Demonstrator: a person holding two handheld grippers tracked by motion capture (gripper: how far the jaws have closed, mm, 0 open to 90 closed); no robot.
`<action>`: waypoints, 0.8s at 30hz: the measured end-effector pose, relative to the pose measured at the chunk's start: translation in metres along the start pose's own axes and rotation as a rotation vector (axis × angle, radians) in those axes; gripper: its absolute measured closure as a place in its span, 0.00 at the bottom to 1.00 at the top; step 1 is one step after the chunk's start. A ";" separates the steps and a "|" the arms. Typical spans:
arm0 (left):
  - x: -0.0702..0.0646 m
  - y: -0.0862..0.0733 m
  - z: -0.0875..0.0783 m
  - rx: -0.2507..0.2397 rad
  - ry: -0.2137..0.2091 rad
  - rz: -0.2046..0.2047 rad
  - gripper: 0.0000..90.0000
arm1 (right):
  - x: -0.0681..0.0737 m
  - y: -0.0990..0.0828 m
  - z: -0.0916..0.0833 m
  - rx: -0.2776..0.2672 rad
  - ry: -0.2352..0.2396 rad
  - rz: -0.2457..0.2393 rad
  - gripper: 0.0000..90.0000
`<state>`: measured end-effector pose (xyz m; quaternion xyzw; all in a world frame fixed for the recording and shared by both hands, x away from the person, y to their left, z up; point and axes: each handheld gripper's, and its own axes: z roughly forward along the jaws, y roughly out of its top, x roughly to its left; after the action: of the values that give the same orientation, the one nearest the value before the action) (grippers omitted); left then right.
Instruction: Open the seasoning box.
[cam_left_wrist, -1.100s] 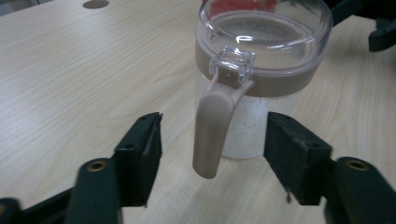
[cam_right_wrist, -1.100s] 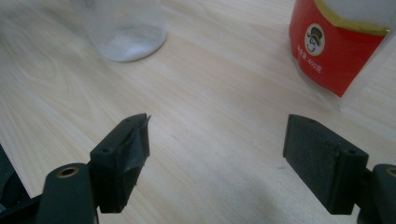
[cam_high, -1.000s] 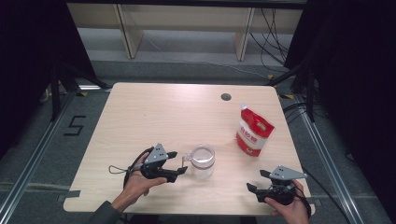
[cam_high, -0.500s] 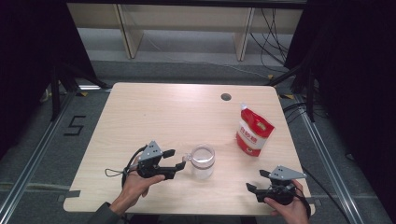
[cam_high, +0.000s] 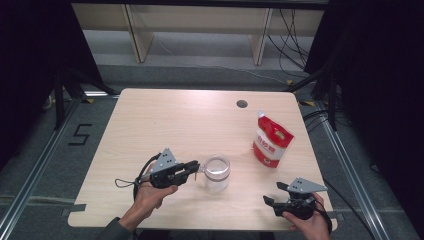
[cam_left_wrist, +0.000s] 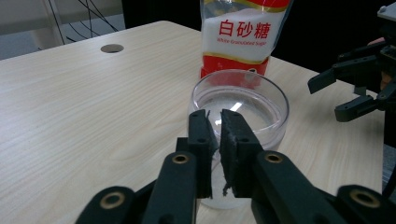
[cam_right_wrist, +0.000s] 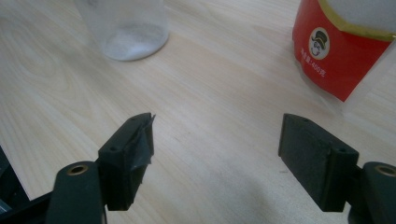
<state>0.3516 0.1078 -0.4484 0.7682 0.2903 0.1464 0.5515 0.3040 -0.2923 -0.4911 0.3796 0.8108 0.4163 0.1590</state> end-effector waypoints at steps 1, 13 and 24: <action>0.000 0.000 0.002 -0.006 0.001 0.000 0.94 | 0.001 0.000 0.000 0.001 0.002 0.013 0.31; 0.001 0.002 0.009 0.019 0.028 0.022 0.98 | 0.004 0.001 0.000 0.008 -0.002 0.021 0.32; 0.002 0.000 0.010 0.017 0.025 0.020 0.98 | 0.007 0.006 0.001 -0.013 0.026 0.029 0.35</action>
<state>0.3585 0.1019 -0.4522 0.7738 0.2910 0.1590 0.5397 0.3028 -0.2839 -0.4870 0.3847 0.8046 0.4285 0.1448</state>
